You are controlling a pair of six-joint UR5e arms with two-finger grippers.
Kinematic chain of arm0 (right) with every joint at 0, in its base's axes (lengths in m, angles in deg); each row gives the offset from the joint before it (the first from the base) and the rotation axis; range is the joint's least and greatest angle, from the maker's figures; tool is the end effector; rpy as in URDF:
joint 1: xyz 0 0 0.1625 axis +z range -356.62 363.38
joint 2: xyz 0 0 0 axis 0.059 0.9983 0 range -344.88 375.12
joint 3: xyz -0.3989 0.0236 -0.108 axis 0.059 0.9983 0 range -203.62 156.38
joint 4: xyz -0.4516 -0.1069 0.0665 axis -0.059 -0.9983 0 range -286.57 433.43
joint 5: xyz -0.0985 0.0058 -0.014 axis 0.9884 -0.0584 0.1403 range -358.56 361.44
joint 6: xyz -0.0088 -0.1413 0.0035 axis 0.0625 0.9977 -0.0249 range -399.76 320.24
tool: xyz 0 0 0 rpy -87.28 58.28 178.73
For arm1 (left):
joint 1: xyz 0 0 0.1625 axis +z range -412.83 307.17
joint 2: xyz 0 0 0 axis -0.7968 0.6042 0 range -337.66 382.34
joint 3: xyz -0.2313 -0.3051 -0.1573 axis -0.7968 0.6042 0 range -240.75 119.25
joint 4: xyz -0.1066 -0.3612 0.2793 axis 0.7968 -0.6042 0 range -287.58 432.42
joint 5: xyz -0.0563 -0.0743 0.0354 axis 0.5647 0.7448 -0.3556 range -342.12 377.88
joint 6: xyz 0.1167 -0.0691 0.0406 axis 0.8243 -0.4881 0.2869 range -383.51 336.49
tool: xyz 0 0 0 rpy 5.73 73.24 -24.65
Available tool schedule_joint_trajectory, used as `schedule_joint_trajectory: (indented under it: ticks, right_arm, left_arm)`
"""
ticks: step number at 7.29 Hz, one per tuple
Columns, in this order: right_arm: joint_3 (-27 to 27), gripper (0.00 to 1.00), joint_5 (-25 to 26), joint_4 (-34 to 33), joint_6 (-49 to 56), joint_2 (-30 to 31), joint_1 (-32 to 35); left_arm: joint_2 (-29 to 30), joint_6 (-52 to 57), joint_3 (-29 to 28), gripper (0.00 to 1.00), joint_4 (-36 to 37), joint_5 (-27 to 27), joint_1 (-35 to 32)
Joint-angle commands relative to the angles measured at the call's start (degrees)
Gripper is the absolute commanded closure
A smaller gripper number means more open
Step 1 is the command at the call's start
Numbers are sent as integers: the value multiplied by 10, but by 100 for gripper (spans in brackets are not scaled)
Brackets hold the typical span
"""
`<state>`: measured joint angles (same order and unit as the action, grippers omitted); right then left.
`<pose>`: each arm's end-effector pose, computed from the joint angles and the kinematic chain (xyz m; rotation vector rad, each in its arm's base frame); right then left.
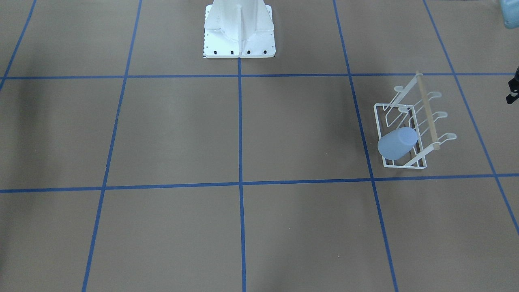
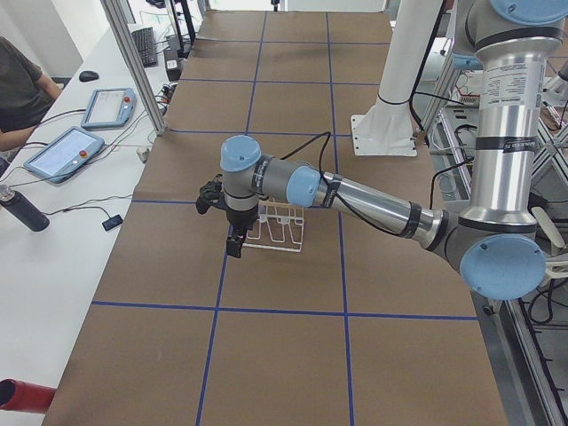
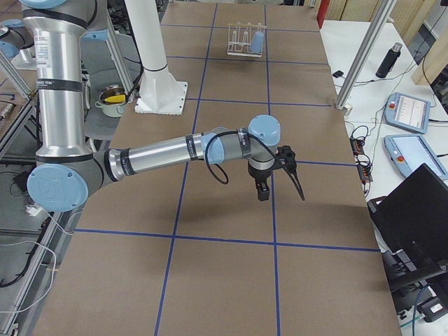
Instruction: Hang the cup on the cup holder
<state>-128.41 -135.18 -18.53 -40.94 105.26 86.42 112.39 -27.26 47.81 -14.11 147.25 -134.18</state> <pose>-0.0367 -0.5520 0.5358 0.1512 -0.8241 -0.1850 0.0398 -0.5515 0.5126 0.1788 0.7072 0.1724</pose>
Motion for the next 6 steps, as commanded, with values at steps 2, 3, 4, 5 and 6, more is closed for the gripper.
schedule_joint_trajectory:
  ticks: [2, 3, 4, 5, 6]
  right_arm:
    - [-1, 0, 32, -1, 3, -3, -14]
    - [-2, 0, 48, -1, 9, 0, -13]
    - [-1, 0, 49, -9, 18, 1, -12]
    - [-3, 0, 52, -12, 21, 3, -13]
    - [-3, 0, 52, -13, 21, 4, -13]
  left_arm:
    - [-8, -41, 28, 2, 0, 22, 0]
    - [-10, -69, 38, 2, 0, 57, 0]
    - [-9, -69, 44, 2, 0, 54, 1]
    - [-10, -65, 40, 2, 0, 52, 1]
    - [-9, -64, 29, 2, -3, 47, 3]
